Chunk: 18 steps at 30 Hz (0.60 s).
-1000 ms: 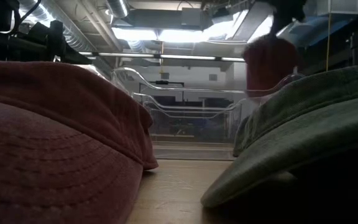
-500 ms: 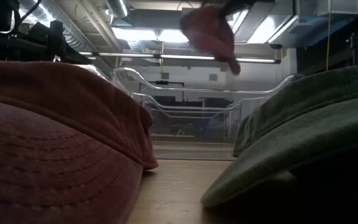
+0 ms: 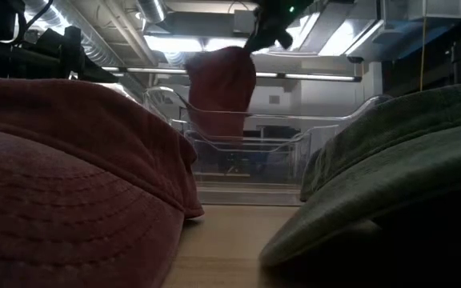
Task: Pick & Place hat
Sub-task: Put the top red cap into the top transparent bin
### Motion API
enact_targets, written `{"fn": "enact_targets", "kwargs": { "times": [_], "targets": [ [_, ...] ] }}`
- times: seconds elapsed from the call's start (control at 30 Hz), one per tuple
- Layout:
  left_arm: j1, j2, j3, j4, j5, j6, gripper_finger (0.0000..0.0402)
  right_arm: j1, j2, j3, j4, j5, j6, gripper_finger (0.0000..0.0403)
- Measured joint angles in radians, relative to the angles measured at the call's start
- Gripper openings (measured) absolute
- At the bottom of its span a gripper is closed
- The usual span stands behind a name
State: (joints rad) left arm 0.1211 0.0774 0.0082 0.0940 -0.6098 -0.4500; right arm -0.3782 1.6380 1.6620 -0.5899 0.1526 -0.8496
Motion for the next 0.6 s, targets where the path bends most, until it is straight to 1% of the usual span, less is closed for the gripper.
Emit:
{"fn": "enact_targets", "kwargs": {
  "times": [0.23,0.37,0.47,0.6],
  "targets": [
    [0.0,0.0,0.0,0.0,0.0,0.0,0.0191,-0.013,0.03,-0.129,0.144,-0.02,0.0,0.0045],
    [0.0,0.0,0.0,0.0,0.0,0.0,0.019,-0.013,0.03,-0.194,0.176,-0.028,0.012,0.0045],
    [0.0,0.0,0.0,0.0,0.0,0.0,0.019,-0.013,0.03,-0.241,0.217,-0.053,0.051,0.0045],
    [0.0,0.0,0.0,0.0,0.0,0.0,0.0191,-0.013,0.03,-0.294,0.328,-0.04,0.064,0.0045]
  ]
}}
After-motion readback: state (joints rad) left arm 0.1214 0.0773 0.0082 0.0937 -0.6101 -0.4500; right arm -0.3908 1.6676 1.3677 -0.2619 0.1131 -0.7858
